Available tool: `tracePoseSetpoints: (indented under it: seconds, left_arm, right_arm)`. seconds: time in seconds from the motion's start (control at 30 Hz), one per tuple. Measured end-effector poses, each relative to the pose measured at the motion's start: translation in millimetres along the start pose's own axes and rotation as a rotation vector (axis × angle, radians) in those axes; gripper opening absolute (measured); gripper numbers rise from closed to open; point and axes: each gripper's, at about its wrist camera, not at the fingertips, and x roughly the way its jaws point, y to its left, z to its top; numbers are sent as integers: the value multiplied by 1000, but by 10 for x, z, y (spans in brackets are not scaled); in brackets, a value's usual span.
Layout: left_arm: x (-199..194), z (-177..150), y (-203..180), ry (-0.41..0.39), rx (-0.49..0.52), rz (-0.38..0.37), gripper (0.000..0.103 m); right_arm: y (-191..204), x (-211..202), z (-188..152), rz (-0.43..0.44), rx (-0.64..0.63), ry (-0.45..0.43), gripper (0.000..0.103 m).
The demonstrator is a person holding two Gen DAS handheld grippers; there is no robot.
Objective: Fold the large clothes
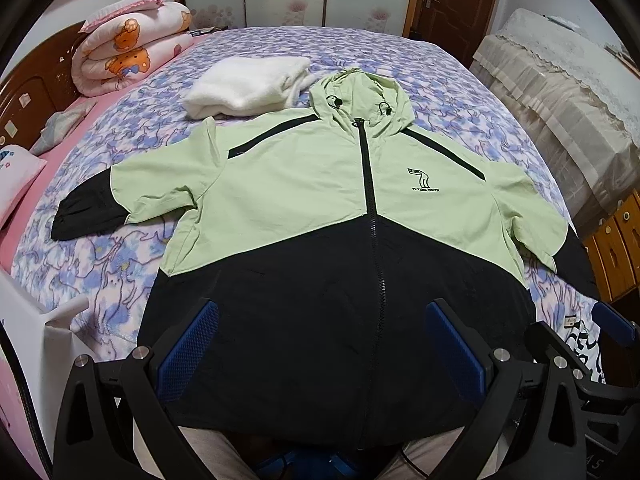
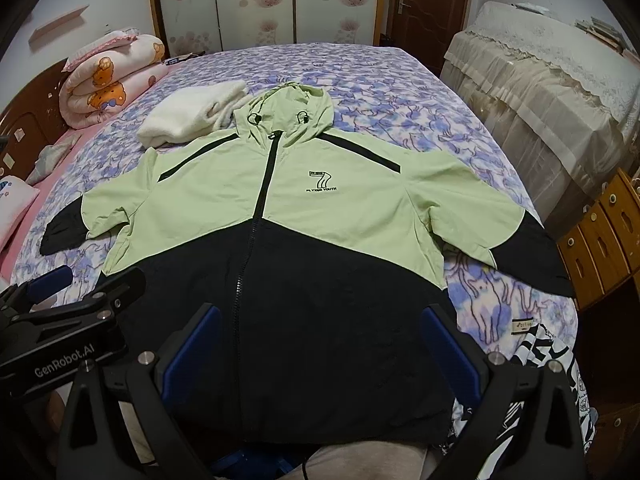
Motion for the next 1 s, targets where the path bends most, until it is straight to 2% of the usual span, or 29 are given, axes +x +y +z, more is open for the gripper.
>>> tracePoseSetpoints:
  seconds: [1.0]
  left_arm:
    - [-26, -41, 149, 0, -22, -6, 102]
  right_arm:
    - [169, -61, -2, 9, 1, -28, 100]
